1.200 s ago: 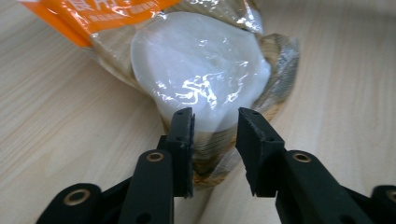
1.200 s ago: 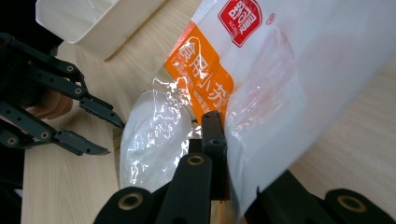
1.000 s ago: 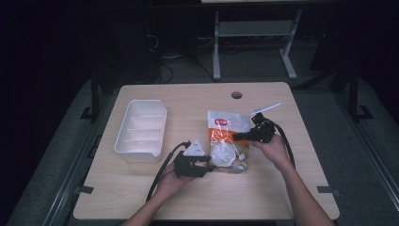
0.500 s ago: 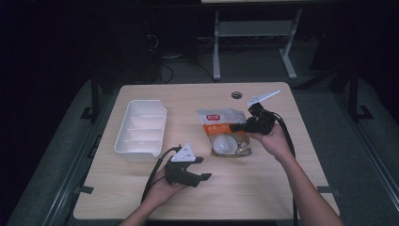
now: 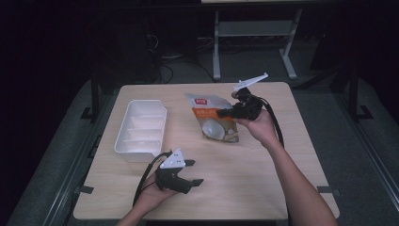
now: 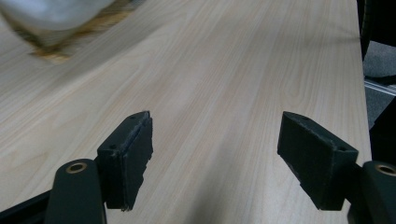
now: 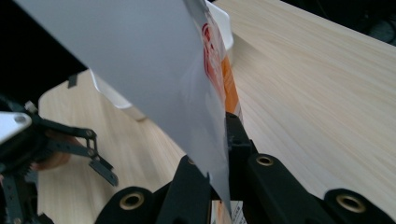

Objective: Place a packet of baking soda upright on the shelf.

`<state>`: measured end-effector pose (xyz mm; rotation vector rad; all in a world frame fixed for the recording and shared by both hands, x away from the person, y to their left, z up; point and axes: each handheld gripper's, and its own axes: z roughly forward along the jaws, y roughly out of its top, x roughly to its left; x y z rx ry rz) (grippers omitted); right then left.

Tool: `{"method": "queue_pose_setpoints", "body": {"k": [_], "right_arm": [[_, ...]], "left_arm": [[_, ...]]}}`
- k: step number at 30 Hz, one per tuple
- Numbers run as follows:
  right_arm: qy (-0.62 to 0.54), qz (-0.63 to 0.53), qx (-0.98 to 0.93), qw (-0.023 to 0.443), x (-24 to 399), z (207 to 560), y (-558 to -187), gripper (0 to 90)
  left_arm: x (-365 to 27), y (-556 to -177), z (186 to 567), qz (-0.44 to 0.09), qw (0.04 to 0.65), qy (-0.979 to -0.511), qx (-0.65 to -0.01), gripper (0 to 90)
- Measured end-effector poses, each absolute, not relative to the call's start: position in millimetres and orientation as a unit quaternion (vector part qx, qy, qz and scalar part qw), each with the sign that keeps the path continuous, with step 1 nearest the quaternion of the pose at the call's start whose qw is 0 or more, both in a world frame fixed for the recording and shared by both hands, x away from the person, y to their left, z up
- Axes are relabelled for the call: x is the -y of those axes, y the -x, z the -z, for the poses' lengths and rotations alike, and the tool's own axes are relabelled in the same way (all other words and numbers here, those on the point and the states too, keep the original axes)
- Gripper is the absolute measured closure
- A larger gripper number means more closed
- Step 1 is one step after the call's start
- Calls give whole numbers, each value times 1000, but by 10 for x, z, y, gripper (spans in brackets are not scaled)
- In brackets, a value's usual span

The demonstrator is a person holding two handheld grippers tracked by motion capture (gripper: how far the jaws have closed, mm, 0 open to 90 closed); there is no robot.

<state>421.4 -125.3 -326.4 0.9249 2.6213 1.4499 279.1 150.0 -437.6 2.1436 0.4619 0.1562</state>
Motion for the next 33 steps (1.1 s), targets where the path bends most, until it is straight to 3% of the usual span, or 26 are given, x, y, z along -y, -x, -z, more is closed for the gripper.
{"method": "queue_pose_setpoints", "body": {"k": [33], "right_arm": [[-235,-494,-837,-22,175,3076,-4614,899]], "left_arm": [[-1627,-2839,4473,-74,441,-876,-183,221]]}}
